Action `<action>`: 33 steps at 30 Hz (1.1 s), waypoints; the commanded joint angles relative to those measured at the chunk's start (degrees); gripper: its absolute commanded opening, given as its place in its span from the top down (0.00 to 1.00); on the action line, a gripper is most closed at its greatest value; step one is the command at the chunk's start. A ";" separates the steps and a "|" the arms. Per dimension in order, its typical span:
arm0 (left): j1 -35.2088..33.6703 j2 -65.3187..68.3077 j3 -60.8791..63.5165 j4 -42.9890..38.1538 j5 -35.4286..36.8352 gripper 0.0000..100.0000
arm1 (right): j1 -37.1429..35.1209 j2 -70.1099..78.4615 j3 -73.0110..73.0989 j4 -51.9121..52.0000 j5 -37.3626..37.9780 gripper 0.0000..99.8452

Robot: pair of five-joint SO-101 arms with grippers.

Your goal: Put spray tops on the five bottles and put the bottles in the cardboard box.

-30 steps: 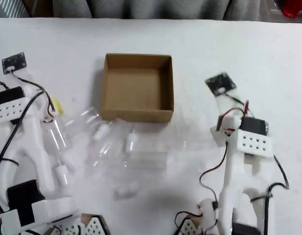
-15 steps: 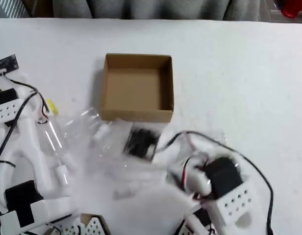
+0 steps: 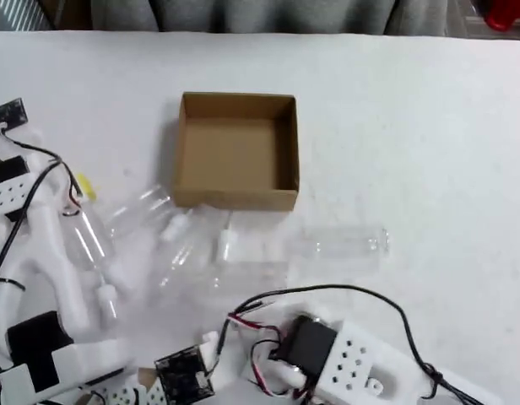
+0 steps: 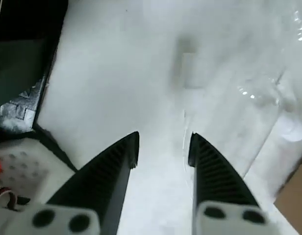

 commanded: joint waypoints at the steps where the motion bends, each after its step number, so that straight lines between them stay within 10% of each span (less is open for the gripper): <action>1: -0.48 -3.12 -0.35 -1.58 0.44 0.98 | -0.84 -0.84 1.41 -5.85 0.53 0.85; 33: -0.57 -3.12 -0.26 -1.49 0.26 0.98 | 5.76 29.41 6.15 -34.33 -0.70 0.87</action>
